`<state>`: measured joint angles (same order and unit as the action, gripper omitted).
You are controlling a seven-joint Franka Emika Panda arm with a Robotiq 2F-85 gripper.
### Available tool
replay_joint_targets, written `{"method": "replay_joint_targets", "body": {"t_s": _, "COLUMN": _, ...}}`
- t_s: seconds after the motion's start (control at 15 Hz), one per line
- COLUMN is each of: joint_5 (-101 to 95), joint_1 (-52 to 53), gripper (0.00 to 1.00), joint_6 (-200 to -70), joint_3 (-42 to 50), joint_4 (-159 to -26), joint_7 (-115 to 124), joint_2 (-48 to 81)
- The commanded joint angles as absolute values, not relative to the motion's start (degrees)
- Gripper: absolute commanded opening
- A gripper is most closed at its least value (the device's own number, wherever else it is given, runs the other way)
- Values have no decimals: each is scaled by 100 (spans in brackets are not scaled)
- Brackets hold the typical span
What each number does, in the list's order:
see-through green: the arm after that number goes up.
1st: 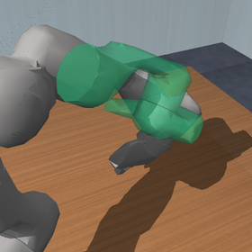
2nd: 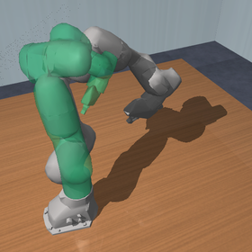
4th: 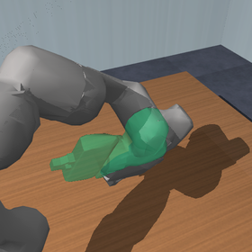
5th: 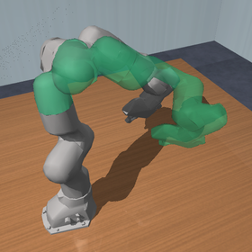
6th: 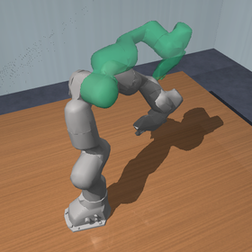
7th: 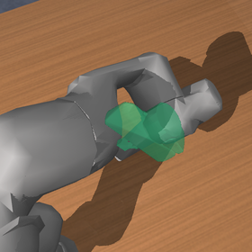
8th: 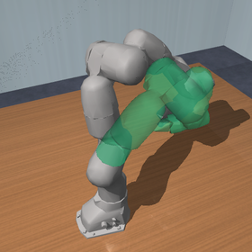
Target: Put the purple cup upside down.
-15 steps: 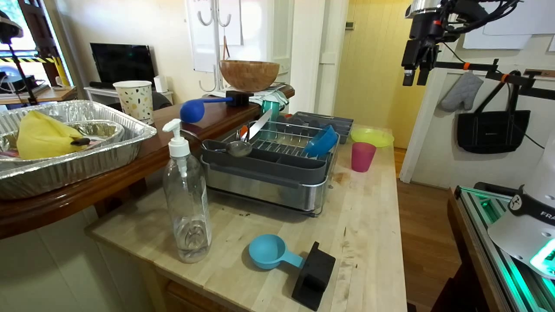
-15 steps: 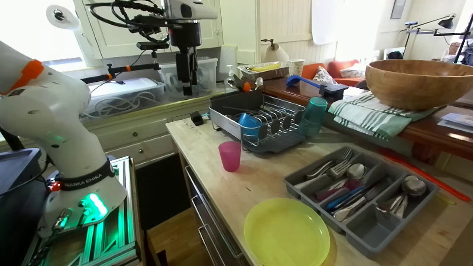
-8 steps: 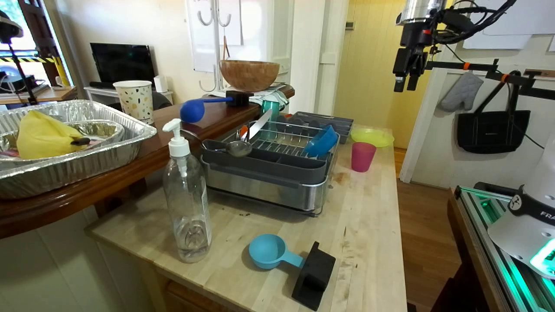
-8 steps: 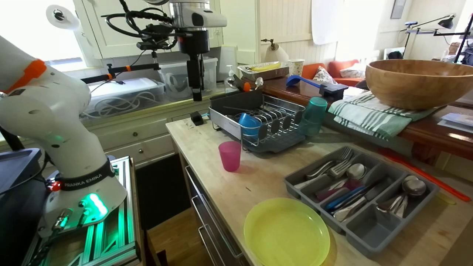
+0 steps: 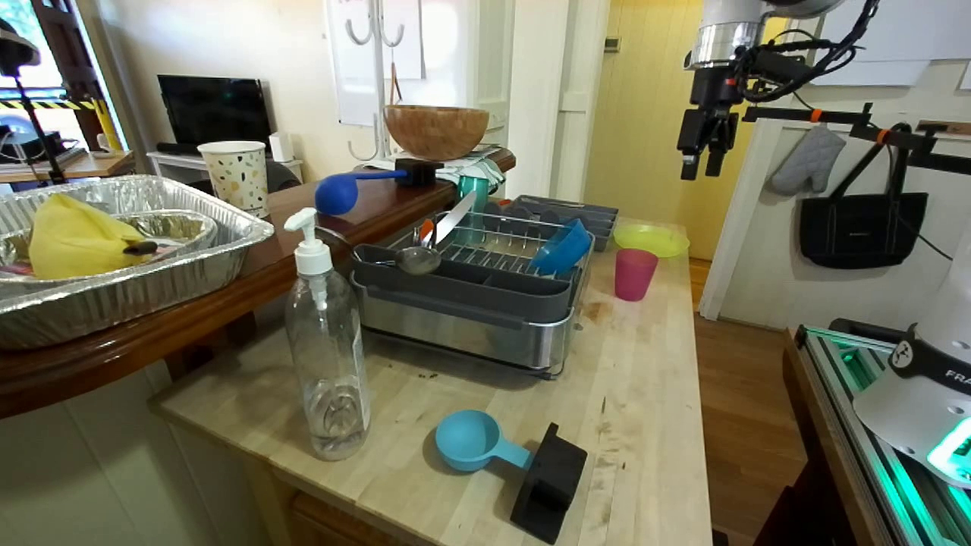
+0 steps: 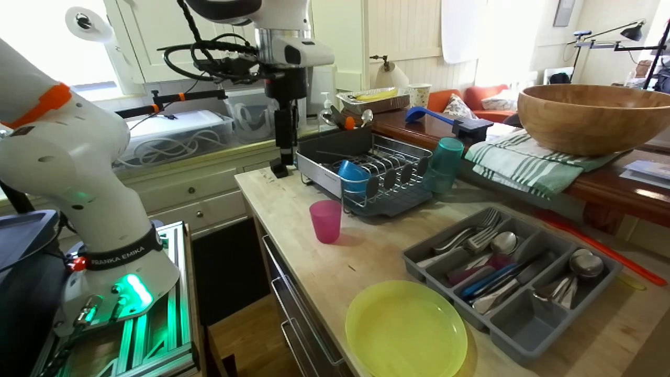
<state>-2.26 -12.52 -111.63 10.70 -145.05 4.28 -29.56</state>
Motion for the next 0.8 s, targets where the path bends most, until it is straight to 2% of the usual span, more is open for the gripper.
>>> {"method": "replay_joint_targets", "body": {"t_s": 0.0, "joint_5": -175, "joint_1": -1366, "gripper": 100, "joint_6": -11962, "joint_3": 1227, "joint_4": -14611, "joint_7": 352, "joint_2": -2512}}
{"method": "replay_joint_targets", "body": {"t_s": 0.33, "joint_5": -30, "joint_1": -1328, "gripper": 100, "joint_6": -13664, "joint_3": 1219, "joint_4": -14828, "joint_7": 427, "joint_2": -1947}}
{"method": "replay_joint_targets", "body": {"t_s": 0.73, "joint_5": 3, "joint_1": -1356, "gripper": 100, "joint_6": -13574, "joint_3": 1180, "joint_4": -14771, "joint_7": 424, "joint_2": -1853}}
